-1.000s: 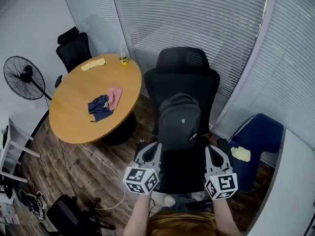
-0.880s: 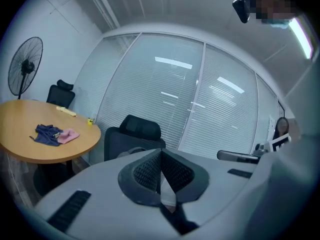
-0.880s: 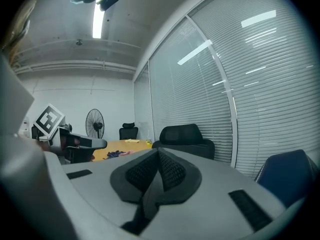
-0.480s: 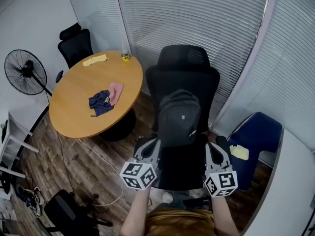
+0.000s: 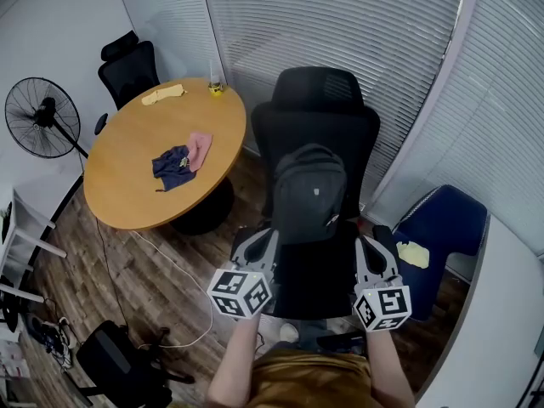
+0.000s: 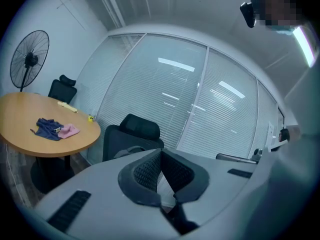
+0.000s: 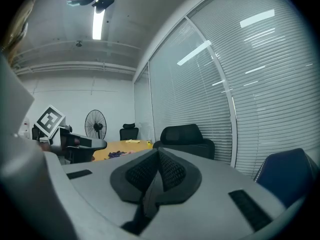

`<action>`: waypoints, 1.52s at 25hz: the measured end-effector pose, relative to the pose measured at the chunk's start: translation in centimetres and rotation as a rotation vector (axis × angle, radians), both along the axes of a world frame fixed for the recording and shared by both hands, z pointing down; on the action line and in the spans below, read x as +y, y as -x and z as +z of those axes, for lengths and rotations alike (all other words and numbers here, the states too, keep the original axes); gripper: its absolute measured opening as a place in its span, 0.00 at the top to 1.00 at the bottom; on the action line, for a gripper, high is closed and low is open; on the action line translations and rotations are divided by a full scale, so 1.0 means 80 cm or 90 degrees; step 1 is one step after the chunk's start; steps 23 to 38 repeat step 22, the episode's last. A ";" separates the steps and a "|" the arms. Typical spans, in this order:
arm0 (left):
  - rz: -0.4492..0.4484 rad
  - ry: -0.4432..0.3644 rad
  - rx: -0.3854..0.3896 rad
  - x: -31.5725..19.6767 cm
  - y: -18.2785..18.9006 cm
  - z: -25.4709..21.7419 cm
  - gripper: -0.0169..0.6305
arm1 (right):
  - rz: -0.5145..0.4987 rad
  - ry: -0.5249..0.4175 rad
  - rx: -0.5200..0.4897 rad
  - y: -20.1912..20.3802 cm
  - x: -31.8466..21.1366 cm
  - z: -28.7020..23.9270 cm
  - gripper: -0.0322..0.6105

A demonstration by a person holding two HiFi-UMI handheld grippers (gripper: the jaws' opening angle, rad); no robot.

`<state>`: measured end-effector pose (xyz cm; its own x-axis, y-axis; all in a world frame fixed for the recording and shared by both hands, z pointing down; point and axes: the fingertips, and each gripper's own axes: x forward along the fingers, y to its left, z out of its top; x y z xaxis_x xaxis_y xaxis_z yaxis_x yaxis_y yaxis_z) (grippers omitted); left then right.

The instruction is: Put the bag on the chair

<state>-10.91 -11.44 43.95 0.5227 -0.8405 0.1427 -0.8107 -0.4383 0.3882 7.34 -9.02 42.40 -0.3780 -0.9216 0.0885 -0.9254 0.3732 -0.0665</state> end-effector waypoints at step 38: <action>0.003 0.002 -0.001 0.002 0.006 0.007 0.94 | 0.005 0.007 0.016 0.008 0.004 0.006 0.93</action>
